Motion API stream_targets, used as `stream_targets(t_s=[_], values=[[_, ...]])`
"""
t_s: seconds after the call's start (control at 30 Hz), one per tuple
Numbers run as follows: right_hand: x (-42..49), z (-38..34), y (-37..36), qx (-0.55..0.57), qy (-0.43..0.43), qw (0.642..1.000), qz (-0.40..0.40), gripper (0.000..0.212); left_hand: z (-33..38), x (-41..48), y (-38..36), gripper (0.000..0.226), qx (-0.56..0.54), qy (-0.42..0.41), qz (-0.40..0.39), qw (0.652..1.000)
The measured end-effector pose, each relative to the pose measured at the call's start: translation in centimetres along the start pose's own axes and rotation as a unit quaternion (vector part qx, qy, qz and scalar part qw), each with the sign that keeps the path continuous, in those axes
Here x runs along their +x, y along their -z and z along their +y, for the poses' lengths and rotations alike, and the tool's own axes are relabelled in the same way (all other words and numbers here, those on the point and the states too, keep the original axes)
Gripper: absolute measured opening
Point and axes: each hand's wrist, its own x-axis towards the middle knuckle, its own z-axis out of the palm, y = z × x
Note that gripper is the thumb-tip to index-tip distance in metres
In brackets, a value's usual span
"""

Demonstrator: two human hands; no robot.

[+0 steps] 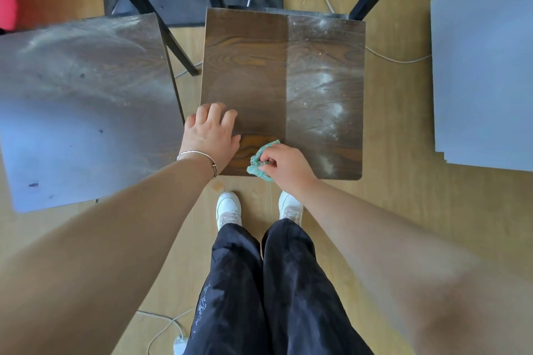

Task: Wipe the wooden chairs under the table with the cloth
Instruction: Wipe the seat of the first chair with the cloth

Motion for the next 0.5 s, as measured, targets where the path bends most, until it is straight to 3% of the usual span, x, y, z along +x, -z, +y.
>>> stream_targets(t_s=[0.33,0.5], values=[[16.9,0.4,14.1,0.0,-0.079,0.981,0.18,0.005,-0.5,9.2,2.6,0.05,0.016,0.022,0.034,0.999],[23.2,0.8,17.1,-0.001,-0.132,0.974,0.186,0.012,0.2,12.5,3.2,0.05,0.012,0.017,0.05,0.999]])
